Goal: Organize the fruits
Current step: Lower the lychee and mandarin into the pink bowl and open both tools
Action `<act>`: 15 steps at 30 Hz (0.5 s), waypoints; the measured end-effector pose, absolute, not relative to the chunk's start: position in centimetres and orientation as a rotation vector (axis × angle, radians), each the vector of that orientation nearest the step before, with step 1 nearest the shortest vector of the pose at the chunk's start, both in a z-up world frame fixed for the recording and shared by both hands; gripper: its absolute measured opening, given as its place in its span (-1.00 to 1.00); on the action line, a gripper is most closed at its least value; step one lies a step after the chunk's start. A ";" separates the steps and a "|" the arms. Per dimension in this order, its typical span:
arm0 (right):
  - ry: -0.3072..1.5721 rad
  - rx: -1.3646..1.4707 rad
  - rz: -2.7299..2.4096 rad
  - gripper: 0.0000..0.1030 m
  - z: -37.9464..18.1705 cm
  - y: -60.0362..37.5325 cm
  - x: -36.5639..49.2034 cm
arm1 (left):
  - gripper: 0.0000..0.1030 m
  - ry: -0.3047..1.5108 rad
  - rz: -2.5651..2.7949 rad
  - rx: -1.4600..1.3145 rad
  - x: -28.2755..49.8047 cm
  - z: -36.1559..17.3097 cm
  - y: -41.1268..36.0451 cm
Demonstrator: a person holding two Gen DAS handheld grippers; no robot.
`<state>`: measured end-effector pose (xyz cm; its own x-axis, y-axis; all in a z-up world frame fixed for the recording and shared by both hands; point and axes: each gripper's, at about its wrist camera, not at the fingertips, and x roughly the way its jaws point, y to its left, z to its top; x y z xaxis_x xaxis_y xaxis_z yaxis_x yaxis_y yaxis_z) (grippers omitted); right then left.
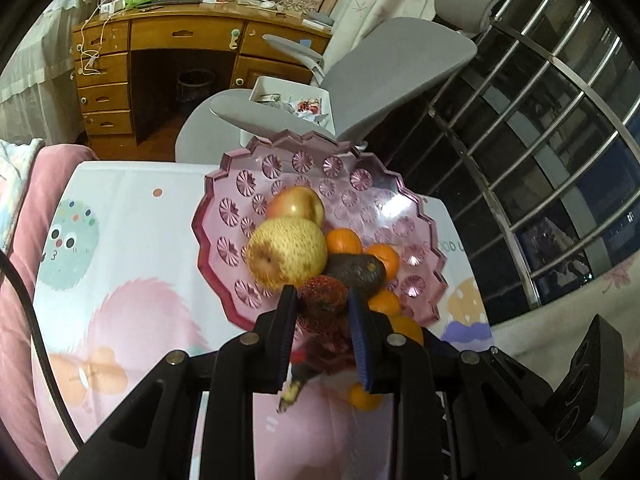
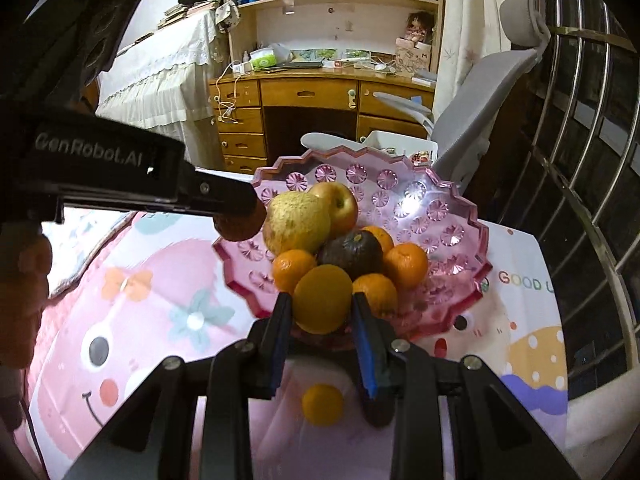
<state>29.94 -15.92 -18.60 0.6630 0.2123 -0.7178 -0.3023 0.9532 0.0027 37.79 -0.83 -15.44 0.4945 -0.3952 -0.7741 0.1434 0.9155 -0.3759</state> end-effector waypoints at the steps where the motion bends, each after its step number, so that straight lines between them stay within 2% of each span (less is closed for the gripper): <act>1: 0.800 -0.118 0.289 -0.41 -18.8 -15.9 30.3 | -0.53 1.009 -0.335 -0.279 38.1 -15.7 -0.9; 3: 0.817 -0.111 0.284 -0.41 -19.3 -16.0 30.8 | -0.40 1.016 -0.339 -0.281 38.2 -16.2 -1.0; 5: 0.834 -0.092 0.281 -0.40 -19.6 -16.1 31.4 | -0.12 1.019 -0.340 -0.278 38.2 -16.3 -1.0; 6: 0.837 -0.081 0.284 -0.38 -19.7 -16.1 31.5 | -0.07 1.013 -0.341 -0.276 38.2 -16.3 -1.0; 7: 0.835 -0.071 0.285 -0.34 -19.7 -16.2 31.6 | -0.04 1.006 -0.343 -0.270 38.0 -16.2 -1.1; 9: 0.836 -0.058 0.281 -0.15 -19.7 -16.5 31.7 | -0.03 1.000 -0.336 -0.263 37.8 -16.1 -1.0; 15: 0.825 -0.063 0.280 -0.10 -19.0 -16.9 31.6 | 0.04 1.030 -0.291 -0.268 36.9 -16.5 0.1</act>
<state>31.58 -16.90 -19.03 0.6441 0.2211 -0.7323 -0.2696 0.9615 0.0531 36.85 0.12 -16.55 0.4830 -0.3601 -0.7981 0.1112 0.9294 -0.3520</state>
